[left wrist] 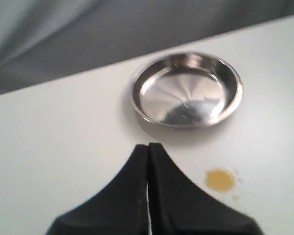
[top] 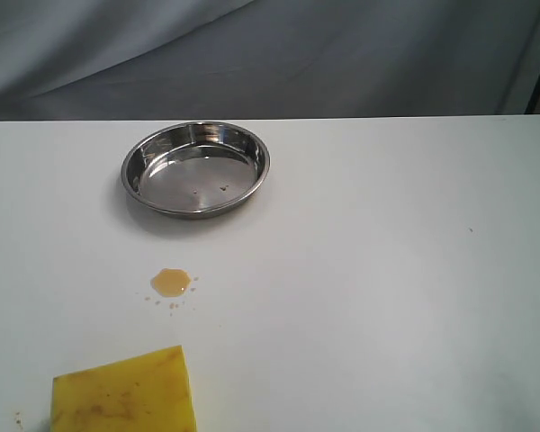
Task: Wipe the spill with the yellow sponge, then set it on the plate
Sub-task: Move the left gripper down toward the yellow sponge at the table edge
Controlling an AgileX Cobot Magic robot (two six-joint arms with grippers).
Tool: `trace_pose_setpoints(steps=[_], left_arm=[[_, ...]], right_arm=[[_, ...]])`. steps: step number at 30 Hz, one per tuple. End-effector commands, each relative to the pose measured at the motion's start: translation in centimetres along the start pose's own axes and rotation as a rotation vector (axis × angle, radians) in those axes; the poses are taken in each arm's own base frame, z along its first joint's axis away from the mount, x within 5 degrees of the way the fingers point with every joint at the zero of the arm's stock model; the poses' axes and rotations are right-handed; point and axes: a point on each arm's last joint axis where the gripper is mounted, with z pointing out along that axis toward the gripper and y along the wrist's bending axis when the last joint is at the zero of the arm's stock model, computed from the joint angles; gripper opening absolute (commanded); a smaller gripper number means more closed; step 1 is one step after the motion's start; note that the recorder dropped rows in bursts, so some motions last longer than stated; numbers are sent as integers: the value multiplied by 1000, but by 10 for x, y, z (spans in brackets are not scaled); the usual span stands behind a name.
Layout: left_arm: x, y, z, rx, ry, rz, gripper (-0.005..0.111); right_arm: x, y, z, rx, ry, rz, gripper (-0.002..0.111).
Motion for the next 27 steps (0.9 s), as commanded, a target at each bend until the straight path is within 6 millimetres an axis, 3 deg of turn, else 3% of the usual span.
trace_pose_setpoints(steps=[1, 7, 17, 27], left_arm=[[-6, -25, 17, 228, 223, 92, 0], [-5, -52, 41, 416, 295, 170, 0], [13, -79, 80, 536, 484, 244, 1], [26, -101, 80, 645, 616, 322, 1]], right_arm=[[1, 0, 0, 1, -5, -2, 0], [1, 0, 0, 1, -5, -2, 0], [1, 0, 0, 1, -5, -2, 0], [1, 0, 0, 1, -5, -2, 0]])
